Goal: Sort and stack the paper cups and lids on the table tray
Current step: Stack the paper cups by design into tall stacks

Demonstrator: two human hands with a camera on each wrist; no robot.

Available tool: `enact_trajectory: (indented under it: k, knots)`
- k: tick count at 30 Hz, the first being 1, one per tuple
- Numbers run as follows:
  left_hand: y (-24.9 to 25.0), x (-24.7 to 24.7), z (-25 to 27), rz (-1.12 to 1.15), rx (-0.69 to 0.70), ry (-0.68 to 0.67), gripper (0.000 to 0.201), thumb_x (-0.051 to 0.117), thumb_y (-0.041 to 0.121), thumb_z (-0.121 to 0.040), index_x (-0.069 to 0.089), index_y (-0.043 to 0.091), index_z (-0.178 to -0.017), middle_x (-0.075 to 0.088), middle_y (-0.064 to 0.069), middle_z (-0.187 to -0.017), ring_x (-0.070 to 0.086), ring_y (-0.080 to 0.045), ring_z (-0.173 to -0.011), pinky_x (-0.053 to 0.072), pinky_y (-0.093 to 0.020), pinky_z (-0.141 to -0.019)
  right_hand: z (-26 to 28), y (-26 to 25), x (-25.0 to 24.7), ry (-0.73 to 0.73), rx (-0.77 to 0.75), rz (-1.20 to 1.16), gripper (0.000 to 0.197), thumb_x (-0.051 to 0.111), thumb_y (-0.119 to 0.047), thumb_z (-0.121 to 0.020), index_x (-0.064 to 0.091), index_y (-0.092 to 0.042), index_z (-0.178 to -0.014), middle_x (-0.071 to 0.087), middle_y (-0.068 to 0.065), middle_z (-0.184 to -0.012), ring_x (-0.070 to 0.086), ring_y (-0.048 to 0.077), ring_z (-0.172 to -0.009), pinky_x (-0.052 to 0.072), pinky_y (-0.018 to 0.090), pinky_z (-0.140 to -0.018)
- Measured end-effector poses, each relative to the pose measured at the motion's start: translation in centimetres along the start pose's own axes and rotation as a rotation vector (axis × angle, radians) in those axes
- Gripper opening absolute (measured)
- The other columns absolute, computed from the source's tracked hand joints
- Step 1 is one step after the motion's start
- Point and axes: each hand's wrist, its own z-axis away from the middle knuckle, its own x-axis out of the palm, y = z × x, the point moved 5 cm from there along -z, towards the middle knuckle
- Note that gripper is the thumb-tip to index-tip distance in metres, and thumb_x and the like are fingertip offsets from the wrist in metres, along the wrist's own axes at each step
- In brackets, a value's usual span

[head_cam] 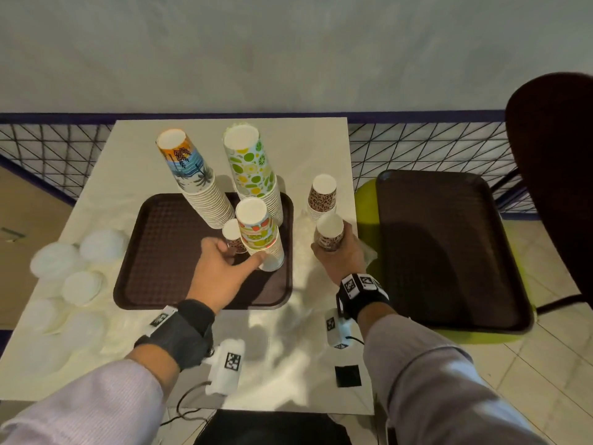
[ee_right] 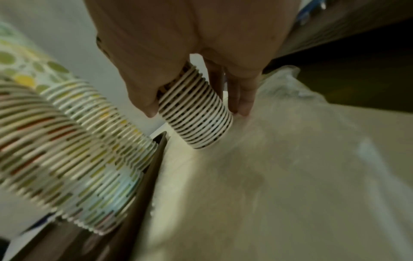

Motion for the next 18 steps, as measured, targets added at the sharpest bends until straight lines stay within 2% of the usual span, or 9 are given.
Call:
enact_trajectory:
  k: [2,5,7,10,12,13,14,16,18]
  knots:
    - [-0.7,-0.4,1.6,-0.009,-0.004,0.032,0.060,0.086,0.053,-0.074,0.039,0.018,-0.090,0.060,-0.004,-0.090,0.053,-0.018,-0.078,0.044,-0.036,-0.072,0.3,-0.5,0.1,-0.038,-0.067,0.043,0.078,0.083,-0.037,-0.076,0.042,-0.027,-0.142,0.056,0.006,-0.123,0.060,0.026,-0.106,0.051,0.036,-0.094]
    - [-1.6,0.3,3.6,-0.053,0.020,-0.052,0.052,0.080,0.045,-0.083,0.038,0.015,-0.079,0.059,-0.001,-0.072,0.046,-0.015,-0.063,0.041,-0.036,-0.066,0.8,-1.3,0.0,-0.070,-0.144,0.084,0.074,0.082,-0.030,-0.077,0.045,-0.024,-0.141,0.051,0.005,-0.120,0.061,0.027,-0.103,0.049,0.030,-0.094]
    - [-1.9,1.2,4.4,-0.110,0.065,-0.121,0.048,0.079,0.032,-0.087,0.038,0.010,-0.076,0.059,0.001,-0.065,0.044,-0.011,-0.058,0.040,-0.029,-0.062,1.2,-1.4,-0.3,-0.044,-0.143,0.053,0.073,0.083,-0.029,-0.077,0.046,-0.023,-0.140,0.049,0.004,-0.118,0.060,0.025,-0.101,0.047,0.027,-0.090]
    - [-1.5,2.8,5.3,-0.173,0.153,-0.240,0.040,0.080,0.025,-0.087,0.044,0.011,-0.076,0.060,0.011,-0.063,0.048,-0.007,-0.057,0.038,-0.017,-0.059,1.8,-0.9,-1.2,0.045,-0.096,-0.051,0.079,0.085,-0.037,-0.071,0.047,-0.024,-0.139,0.054,0.006,-0.121,0.058,0.020,-0.098,0.046,0.027,-0.088]
    - [-0.8,3.8,5.6,-0.167,0.183,-0.322,0.032,0.082,0.026,-0.085,0.051,0.017,-0.082,0.065,0.010,-0.073,0.053,-0.005,-0.062,0.043,-0.016,-0.063,2.6,-0.7,-2.2,0.084,-0.048,-0.181,0.077,0.083,-0.044,-0.066,0.049,-0.027,-0.133,0.060,0.002,-0.118,0.062,0.015,-0.099,0.052,0.030,-0.090]
    - [-0.3,4.2,5.8,-0.126,0.178,-0.358,0.030,0.083,0.026,-0.083,0.054,0.020,-0.091,0.068,0.004,-0.082,0.056,-0.007,-0.066,0.047,-0.017,-0.067,3.1,-0.8,-2.7,0.085,-0.032,-0.262,0.072,0.085,-0.041,-0.067,0.051,-0.028,-0.129,0.063,-0.002,-0.115,0.064,0.009,-0.099,0.053,0.027,-0.090]
    - [0.3,4.7,5.9,-0.082,0.171,-0.386,0.035,0.085,0.024,-0.082,0.056,0.022,-0.102,0.068,-0.002,-0.092,0.058,-0.011,-0.069,0.049,-0.016,-0.070,3.6,-1.0,-3.3,0.071,-0.029,-0.335,0.065,0.086,-0.033,-0.070,0.052,-0.029,-0.125,0.065,-0.007,-0.112,0.064,-0.001,-0.098,0.052,0.018,-0.088]
    - [1.6,5.3,6.2,-0.052,0.190,-0.393,0.059,0.088,0.018,-0.081,0.051,0.029,-0.125,0.064,-0.005,-0.107,0.059,-0.017,-0.075,0.049,-0.011,-0.071,4.8,-1.6,-4.1,-0.009,-0.027,-0.427,0.054,0.085,-0.020,-0.079,0.052,-0.030,-0.121,0.066,-0.013,-0.110,0.062,-0.014,-0.096,0.047,0.005,-0.081]
    - [2.6,5.8,6.3,-0.025,0.211,-0.414,0.082,0.090,0.016,-0.078,0.041,0.037,-0.141,0.058,-0.001,-0.120,0.061,-0.016,-0.087,0.049,-0.010,-0.073,6.2,-2.2,-4.5,-0.130,-0.030,-0.491,0.051,0.083,-0.020,-0.082,0.054,-0.027,-0.125,0.068,-0.011,-0.115,0.063,-0.011,-0.099,0.050,0.009,-0.083]
